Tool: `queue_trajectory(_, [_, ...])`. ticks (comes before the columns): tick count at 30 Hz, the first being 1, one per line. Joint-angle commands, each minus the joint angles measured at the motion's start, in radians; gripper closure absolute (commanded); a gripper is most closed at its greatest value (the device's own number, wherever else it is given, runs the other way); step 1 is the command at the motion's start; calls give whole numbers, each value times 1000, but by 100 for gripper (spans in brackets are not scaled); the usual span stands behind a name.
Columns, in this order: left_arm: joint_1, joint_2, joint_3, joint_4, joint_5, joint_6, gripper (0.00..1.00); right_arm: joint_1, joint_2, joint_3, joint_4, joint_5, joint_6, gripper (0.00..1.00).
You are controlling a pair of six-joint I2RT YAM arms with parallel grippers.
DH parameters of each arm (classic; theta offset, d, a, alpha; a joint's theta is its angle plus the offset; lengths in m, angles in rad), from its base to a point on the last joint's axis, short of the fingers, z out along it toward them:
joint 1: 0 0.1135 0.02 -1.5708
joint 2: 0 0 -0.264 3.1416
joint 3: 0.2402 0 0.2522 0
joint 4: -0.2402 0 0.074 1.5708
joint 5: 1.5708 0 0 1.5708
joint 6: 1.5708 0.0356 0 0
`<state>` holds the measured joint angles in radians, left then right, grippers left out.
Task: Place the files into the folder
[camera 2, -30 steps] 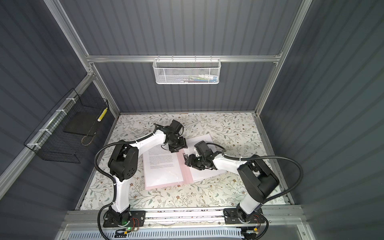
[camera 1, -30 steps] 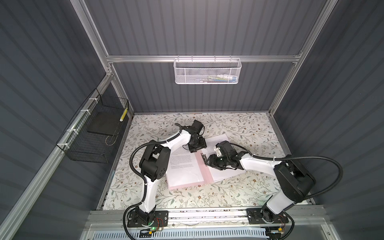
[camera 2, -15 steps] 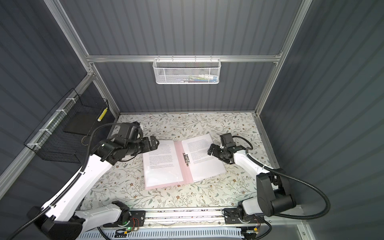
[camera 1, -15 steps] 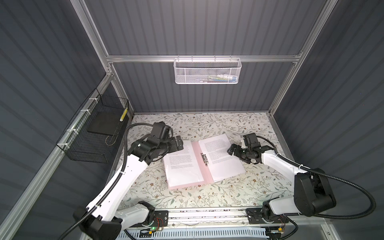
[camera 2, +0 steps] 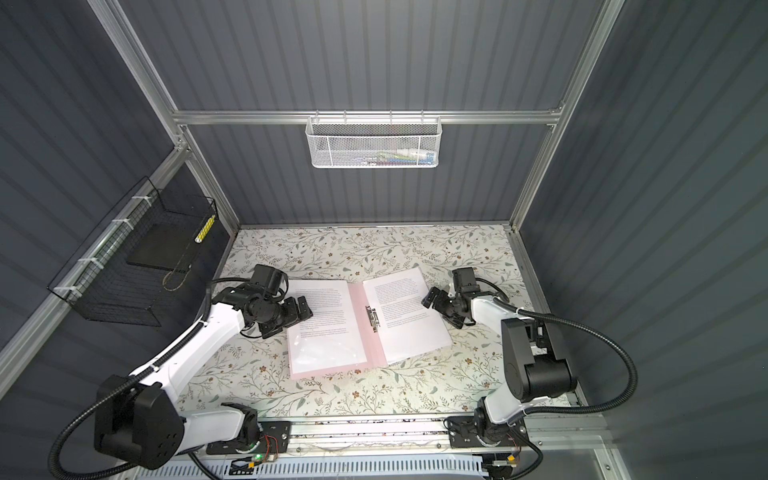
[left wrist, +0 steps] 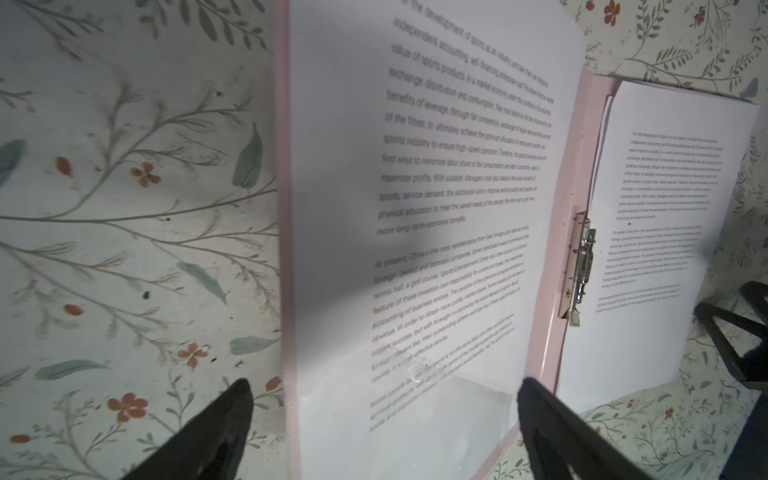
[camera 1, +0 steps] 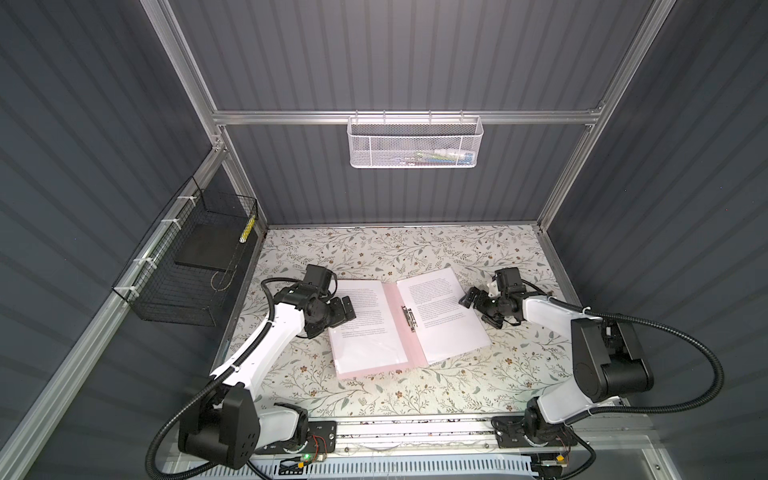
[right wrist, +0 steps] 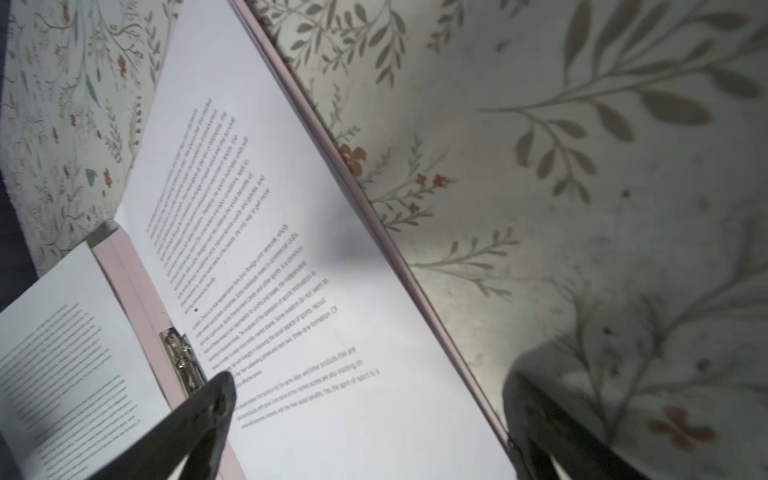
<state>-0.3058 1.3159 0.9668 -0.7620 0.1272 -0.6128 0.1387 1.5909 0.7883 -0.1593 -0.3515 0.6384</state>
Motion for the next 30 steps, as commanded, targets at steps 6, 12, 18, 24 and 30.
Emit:
queue_trajectory(6, [4, 11, 41, 162, 268, -6, 0, 4, 49, -9, 42, -111, -2, 1])
queue_trajectory(12, [-84, 35, 165, 236, 379, -61, 0, 62, 44, -29, 82, -114, 42, 1])
queue_trajectory(18, [-393, 291, 341, 353, 263, -115, 0, 181, 43, -39, 210, -69, 202, 1])
queue_trajectory(24, [-528, 639, 570, 394, 210, -112, 0, -101, -294, -198, 181, 61, 367, 1])
queue_trajectory(30, [-538, 841, 638, 424, 261, -116, 0, -220, -576, -90, -105, 102, 163, 1])
